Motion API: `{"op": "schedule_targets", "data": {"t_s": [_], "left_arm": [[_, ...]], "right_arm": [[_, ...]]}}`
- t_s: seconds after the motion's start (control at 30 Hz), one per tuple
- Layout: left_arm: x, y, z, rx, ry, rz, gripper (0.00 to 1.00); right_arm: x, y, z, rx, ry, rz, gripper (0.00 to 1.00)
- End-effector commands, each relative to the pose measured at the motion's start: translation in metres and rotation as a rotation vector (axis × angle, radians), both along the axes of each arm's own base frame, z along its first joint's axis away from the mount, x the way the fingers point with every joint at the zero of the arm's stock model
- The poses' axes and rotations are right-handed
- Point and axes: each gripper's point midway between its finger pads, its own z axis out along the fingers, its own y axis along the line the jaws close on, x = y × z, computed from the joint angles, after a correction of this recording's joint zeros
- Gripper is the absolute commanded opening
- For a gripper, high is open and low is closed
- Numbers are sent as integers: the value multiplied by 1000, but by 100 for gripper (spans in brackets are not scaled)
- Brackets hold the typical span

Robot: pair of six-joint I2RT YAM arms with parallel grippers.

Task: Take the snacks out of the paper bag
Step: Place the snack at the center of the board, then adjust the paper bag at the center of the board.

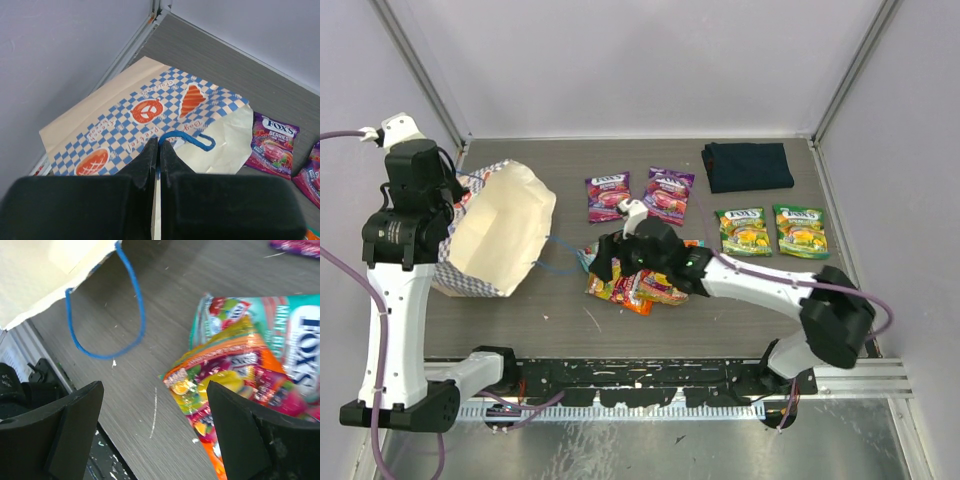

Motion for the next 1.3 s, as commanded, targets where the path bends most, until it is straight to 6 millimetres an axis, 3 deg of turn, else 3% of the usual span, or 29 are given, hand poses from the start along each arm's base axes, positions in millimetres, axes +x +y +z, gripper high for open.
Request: {"op": "schedule_targets", "data": {"t_s": [0.0,0.17,0.47,0.6,0.83,1.0,1.17,1.27], "left_arm": [[3,6,21,27,-68,18,2],[4,6,18,35,-62,17,2],[3,7,18,43,-65,15,3],[2,9,18,52,-66,22,3],[0,10,21,57,-70,30,3],[-1,11,21,59,-71,35,3],[-1,12,20,63,-66,35,3],[-2,12,21,63,-72,36,3]], "right_arm": [[5,49,38,151,-27,99,90],[12,78,49,198,-15,158,91],[23,112,13,148,83,209,83],[24,120,5,137,110,224,73],[36,109,-3,70,65,167,76],[39,99,12,98,15,147,78],[34,88,58,194,-70,180,79],[36,78,74,216,-93,159,80]]}}
